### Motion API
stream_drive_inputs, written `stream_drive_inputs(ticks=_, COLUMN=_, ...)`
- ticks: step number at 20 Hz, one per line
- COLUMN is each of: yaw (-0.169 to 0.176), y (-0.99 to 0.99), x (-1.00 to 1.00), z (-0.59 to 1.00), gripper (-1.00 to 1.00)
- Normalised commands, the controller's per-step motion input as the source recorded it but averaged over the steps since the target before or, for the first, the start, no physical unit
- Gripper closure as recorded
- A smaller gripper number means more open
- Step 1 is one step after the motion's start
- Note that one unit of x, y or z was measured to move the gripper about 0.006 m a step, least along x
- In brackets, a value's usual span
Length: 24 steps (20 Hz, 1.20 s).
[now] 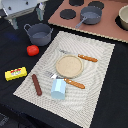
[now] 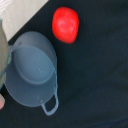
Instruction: Interact with the objects in diverse but meaningful ways.
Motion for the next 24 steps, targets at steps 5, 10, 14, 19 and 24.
stream_drive_inputs(ticks=5, yaw=0.046, y=0.53, x=-0.70, z=-0.25, gripper=-1.00)
stream_drive_inputs(ticks=10, yaw=0.064, y=0.38, x=-0.58, z=-0.36, gripper=-1.00)
stream_drive_inputs(ticks=14, yaw=0.055, y=0.25, x=-0.47, z=-0.43, gripper=-1.00)
stream_drive_inputs(ticks=19, yaw=0.045, y=0.23, x=-0.45, z=-0.48, gripper=-1.00)
stream_drive_inputs(ticks=24, yaw=0.041, y=0.20, x=-0.47, z=-0.51, gripper=-1.00)
